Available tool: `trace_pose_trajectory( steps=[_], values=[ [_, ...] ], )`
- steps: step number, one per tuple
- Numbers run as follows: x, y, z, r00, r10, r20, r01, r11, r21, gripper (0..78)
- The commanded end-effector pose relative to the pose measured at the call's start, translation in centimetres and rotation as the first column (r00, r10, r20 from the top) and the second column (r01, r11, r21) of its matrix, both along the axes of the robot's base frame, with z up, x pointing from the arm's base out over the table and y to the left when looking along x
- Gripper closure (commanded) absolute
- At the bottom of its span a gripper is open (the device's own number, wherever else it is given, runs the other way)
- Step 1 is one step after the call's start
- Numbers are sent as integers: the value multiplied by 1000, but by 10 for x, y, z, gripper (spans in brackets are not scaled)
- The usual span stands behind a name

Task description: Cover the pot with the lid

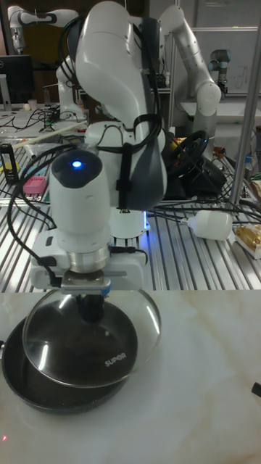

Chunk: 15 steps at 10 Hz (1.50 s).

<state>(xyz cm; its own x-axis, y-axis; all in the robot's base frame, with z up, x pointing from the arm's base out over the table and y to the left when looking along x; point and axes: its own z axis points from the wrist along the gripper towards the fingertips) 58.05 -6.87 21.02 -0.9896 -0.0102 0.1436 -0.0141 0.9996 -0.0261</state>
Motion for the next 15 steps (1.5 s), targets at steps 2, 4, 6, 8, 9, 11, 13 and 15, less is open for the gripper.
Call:
trace_pose_trajectory(
  steps=[2,4,6,8,9,11,13,15],
  values=[
    [-5,-23,-6,999,43,12,-43,999,-11,764],
    [-1,-28,-4,999,49,17,-49,999,-18,764],
    [3,-35,-1,998,64,15,-64,998,-24,764],
    [4,-37,-2,997,70,14,-69,997,-21,764],
    [4,-37,-3,998,67,14,-67,998,-14,764],
    [4,-37,-3,998,50,41,-50,999,17,764],
    [4,-37,-3,997,34,62,-35,999,11,764],
    [4,-37,-3,998,18,65,-19,1000,9,764]
  ],
)
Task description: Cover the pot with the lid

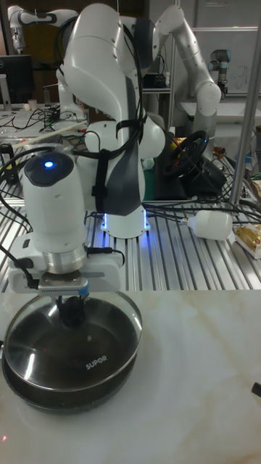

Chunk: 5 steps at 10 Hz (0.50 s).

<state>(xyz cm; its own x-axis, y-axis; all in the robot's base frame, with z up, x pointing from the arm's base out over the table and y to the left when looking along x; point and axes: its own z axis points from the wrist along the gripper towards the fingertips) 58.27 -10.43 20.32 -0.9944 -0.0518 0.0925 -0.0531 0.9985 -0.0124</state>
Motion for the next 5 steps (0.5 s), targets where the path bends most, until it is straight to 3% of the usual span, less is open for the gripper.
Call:
trace_pose_trajectory(
  steps=[1,5],
  values=[
    [2,-1,4,1000,-10,13,10,1000,-18,764],
    [-1,-14,-1,1000,18,11,-17,999,-31,764]
  ],
)
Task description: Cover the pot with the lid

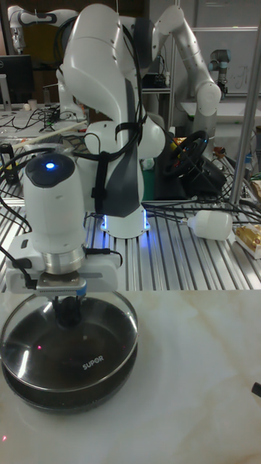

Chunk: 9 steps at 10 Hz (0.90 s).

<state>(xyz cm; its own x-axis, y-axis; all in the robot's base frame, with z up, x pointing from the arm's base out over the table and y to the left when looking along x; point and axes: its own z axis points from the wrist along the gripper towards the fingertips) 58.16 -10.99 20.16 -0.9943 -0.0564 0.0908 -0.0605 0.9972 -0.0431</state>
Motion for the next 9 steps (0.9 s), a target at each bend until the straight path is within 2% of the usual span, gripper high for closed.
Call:
trace_pose_trajectory(
  steps=[1,5,9],
  values=[
    [0,-8,0,1000,11,8,-11,1000,-1,764],
    [-2,-6,-4,1000,4,8,-4,1000,-4,764],
    [-7,-4,-16,1000,9,10,-8,1000,-8,764]
  ],
)
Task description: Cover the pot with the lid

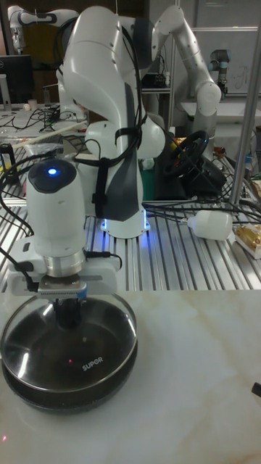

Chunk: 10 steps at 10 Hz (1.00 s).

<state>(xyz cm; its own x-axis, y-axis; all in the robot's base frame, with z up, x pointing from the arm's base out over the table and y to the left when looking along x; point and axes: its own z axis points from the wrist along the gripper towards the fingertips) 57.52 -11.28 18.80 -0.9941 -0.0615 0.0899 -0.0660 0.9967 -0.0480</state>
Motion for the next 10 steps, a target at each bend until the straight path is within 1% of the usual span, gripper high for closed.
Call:
trace_pose_trajectory(
  steps=[1,4,10],
  values=[
    [-1,-3,-5,1000,7,7,-7,1000,-2,764],
    [1,-2,-11,1000,9,7,-9,1000,-1,764],
    [3,-3,-13,1000,10,8,-10,1000,4,764]
  ],
)
